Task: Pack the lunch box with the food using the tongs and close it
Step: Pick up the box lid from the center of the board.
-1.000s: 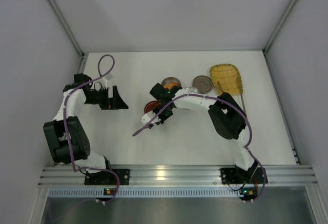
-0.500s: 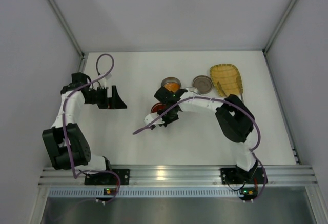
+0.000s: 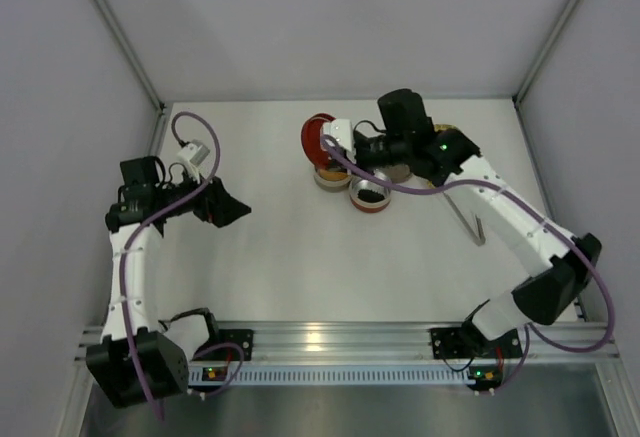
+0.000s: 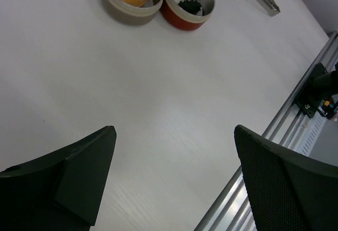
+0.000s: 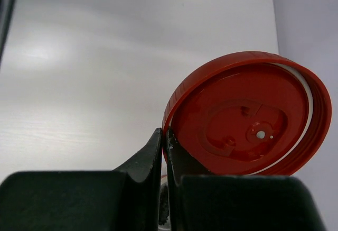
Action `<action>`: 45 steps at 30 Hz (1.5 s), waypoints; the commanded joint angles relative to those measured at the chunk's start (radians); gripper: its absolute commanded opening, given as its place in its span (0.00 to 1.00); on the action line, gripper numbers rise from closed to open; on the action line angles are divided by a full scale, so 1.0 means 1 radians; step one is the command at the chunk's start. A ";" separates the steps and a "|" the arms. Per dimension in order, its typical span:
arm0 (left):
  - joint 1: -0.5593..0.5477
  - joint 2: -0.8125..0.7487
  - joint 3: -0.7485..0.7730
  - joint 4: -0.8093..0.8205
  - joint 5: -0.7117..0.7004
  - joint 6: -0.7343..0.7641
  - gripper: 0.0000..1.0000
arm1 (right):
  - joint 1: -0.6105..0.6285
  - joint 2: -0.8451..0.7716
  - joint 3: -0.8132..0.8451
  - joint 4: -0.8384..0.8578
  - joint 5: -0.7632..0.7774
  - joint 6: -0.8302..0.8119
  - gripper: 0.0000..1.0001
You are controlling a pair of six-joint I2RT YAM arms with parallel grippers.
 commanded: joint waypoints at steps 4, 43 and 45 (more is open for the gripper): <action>0.000 -0.195 -0.192 0.700 0.267 -0.498 0.98 | -0.010 -0.093 0.016 0.042 -0.226 0.181 0.00; -0.446 0.041 0.490 -0.429 0.116 1.021 0.95 | -0.073 -0.050 -0.116 -0.182 -0.747 0.499 0.00; -0.476 0.065 0.509 -0.423 0.124 1.002 0.94 | -0.066 -0.044 -0.110 -0.213 -0.752 0.456 0.00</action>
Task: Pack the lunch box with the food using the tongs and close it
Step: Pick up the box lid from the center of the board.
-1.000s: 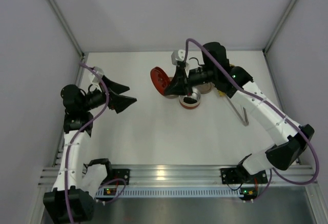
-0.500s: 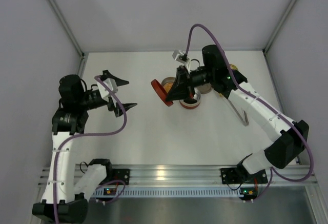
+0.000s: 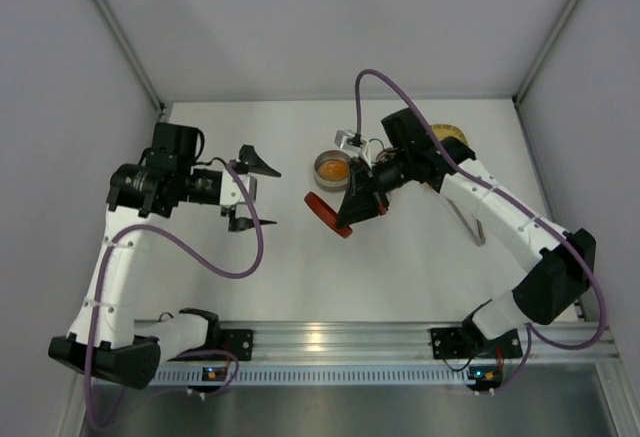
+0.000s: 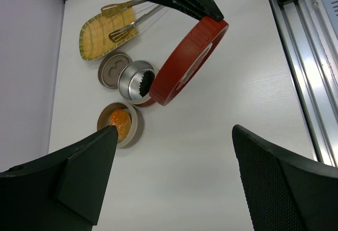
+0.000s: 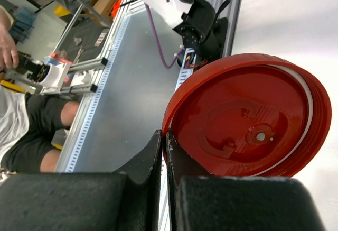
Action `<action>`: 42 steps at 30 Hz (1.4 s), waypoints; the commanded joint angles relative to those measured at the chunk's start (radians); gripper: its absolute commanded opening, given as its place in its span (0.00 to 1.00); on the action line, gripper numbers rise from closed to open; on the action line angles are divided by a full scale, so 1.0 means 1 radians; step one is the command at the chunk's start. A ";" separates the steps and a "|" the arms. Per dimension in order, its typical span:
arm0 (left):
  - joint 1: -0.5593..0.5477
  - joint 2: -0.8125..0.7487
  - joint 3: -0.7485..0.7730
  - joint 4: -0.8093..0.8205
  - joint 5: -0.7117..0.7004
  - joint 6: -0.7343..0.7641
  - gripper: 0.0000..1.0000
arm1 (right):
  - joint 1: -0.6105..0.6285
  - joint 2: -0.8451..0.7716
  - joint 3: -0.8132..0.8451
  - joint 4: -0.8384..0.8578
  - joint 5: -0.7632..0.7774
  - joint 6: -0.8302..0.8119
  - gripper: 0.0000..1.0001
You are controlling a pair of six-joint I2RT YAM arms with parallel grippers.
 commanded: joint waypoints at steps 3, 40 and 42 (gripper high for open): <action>-0.075 0.045 0.044 -0.005 0.004 0.049 0.93 | 0.026 0.018 0.069 -0.187 -0.070 -0.178 0.00; -0.248 0.209 0.013 0.079 0.214 -0.120 0.56 | 0.093 0.018 0.196 -0.132 -0.233 -0.066 0.00; -0.256 0.204 -0.004 0.069 0.217 -0.112 0.56 | 0.093 0.017 0.202 -0.131 -0.233 -0.066 0.00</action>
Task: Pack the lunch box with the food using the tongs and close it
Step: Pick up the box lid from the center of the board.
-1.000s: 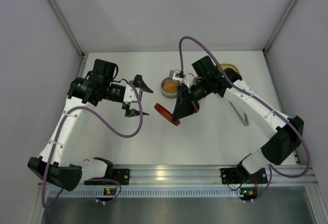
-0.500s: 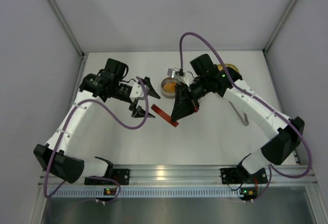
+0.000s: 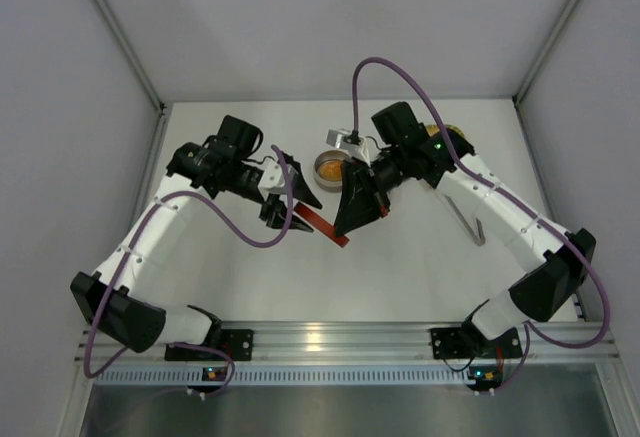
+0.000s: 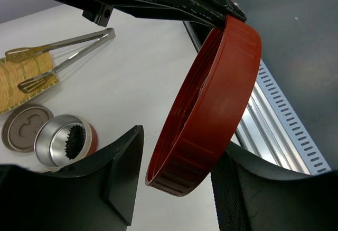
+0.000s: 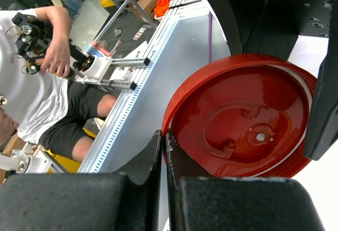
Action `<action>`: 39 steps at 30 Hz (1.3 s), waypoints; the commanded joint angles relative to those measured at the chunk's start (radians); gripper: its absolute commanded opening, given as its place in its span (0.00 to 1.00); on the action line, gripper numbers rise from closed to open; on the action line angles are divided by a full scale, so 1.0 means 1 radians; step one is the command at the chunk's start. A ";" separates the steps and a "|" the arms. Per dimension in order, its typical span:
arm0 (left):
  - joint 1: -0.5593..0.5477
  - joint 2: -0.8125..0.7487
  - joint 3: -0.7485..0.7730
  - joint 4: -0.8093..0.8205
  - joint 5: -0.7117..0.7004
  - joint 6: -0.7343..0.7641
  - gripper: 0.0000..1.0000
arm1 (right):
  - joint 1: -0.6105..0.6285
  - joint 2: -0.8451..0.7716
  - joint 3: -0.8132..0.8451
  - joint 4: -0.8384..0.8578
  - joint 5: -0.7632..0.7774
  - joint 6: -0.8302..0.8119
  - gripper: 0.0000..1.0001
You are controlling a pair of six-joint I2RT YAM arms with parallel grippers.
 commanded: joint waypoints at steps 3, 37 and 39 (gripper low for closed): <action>-0.034 -0.002 -0.006 -0.002 0.088 0.033 0.57 | 0.016 -0.011 0.068 0.058 -0.101 0.004 0.00; 0.103 -0.120 -0.481 1.028 -0.194 -1.468 0.00 | -0.170 -0.390 -0.219 0.269 0.504 -0.067 0.90; 0.104 -0.094 -0.474 1.028 -0.204 -1.471 0.00 | -0.125 -0.378 -0.215 0.223 0.543 -0.151 0.90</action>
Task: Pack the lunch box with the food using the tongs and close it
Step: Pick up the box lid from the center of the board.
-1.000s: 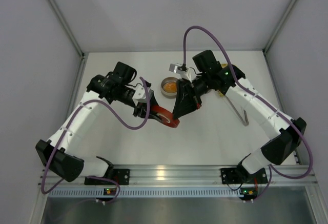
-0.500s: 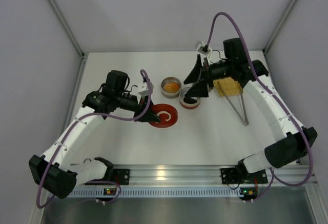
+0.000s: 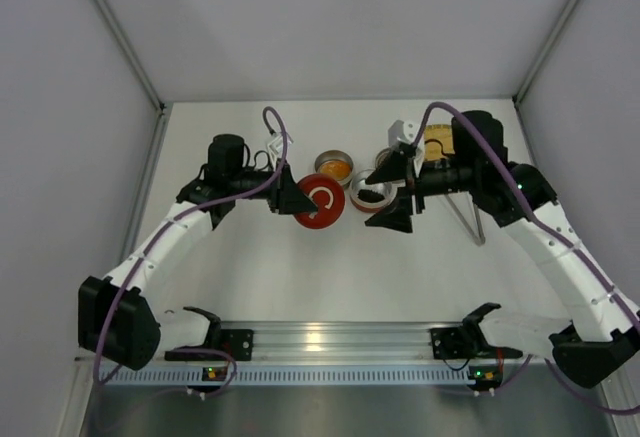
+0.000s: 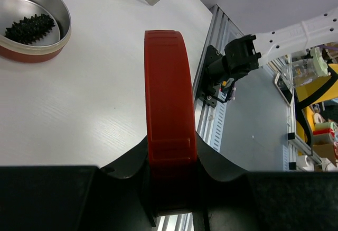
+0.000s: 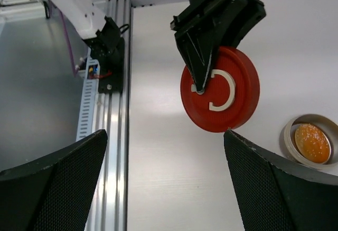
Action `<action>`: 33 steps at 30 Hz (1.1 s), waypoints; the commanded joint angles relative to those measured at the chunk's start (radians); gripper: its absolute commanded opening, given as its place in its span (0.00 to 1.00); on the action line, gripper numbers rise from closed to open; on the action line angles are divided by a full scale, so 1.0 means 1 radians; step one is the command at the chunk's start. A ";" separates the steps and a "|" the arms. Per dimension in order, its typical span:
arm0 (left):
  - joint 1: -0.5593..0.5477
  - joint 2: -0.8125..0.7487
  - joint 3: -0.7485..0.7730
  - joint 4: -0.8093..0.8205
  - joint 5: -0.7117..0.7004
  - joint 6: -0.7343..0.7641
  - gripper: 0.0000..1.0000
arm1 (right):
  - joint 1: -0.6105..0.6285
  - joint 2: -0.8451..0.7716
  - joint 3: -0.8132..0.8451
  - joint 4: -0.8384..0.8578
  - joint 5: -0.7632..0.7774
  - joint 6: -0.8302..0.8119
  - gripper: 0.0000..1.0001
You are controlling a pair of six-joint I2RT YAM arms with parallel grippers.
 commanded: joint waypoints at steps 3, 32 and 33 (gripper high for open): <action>0.002 0.037 0.015 0.135 -0.024 -0.089 0.00 | 0.117 0.058 -0.010 0.003 0.150 -0.188 0.89; -0.035 -0.015 0.033 0.056 -0.090 0.015 0.00 | 0.394 0.253 -0.012 0.207 0.655 -0.233 0.90; -0.041 -0.014 0.035 0.053 -0.090 0.017 0.00 | 0.397 0.254 -0.010 0.207 0.655 -0.231 0.90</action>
